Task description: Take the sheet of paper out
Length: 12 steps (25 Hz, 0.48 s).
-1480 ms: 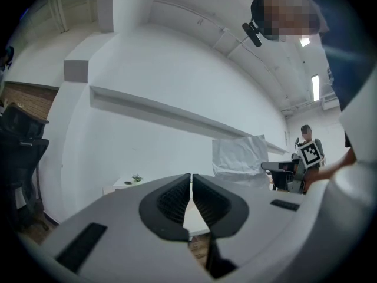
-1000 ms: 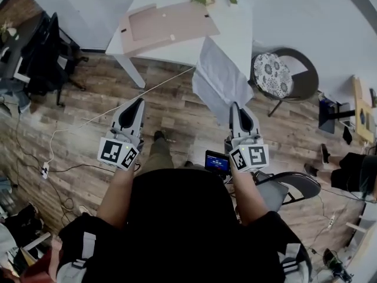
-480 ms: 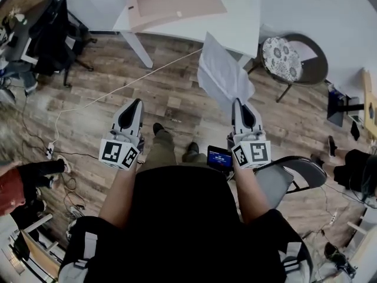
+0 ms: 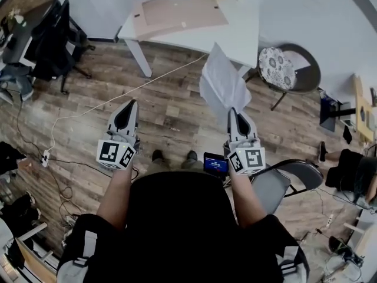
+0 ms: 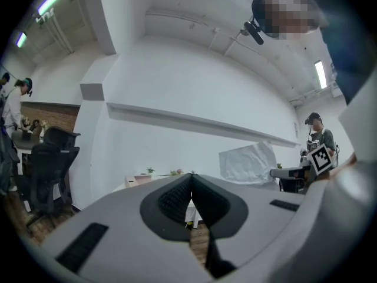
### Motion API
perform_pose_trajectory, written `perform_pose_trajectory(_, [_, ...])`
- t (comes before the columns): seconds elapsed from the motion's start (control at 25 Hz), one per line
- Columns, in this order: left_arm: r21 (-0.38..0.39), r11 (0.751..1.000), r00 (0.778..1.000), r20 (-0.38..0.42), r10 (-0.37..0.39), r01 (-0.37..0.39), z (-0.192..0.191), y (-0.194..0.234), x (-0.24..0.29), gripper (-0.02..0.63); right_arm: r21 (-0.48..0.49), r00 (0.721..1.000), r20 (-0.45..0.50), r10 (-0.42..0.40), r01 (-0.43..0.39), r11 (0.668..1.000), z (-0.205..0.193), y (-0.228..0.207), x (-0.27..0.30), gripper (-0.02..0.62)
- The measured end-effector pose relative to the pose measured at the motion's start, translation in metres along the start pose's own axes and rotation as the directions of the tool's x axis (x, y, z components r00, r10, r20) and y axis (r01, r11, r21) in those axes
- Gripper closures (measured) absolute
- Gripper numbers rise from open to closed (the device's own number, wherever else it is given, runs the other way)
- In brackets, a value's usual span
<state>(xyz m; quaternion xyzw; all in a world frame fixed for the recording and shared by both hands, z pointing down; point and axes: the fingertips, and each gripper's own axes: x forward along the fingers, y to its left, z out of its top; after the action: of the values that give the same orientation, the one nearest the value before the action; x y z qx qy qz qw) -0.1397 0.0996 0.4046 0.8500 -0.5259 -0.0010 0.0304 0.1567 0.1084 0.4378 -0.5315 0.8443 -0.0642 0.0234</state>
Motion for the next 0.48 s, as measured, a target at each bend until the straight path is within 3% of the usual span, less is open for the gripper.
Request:
perform_pose_trajectory(0.28, [-0.037,0.999,0.999,0.014,0.03,-0.029,0.001,0.046,-0.016,0.603,-0.007,1.0,-0.008,-0.007,0.007,1.0,0.001,0.036,0.026,0.578])
perform_pose_trajectory(0.48, [-0.021,0.999,0.999,0.007,-0.038,0.038,-0.002,0.038,-0.015,0.602,-0.02,1.0,-0.022,-0.016,0.015,1.0,-0.002,0.034,0.03,0.578])
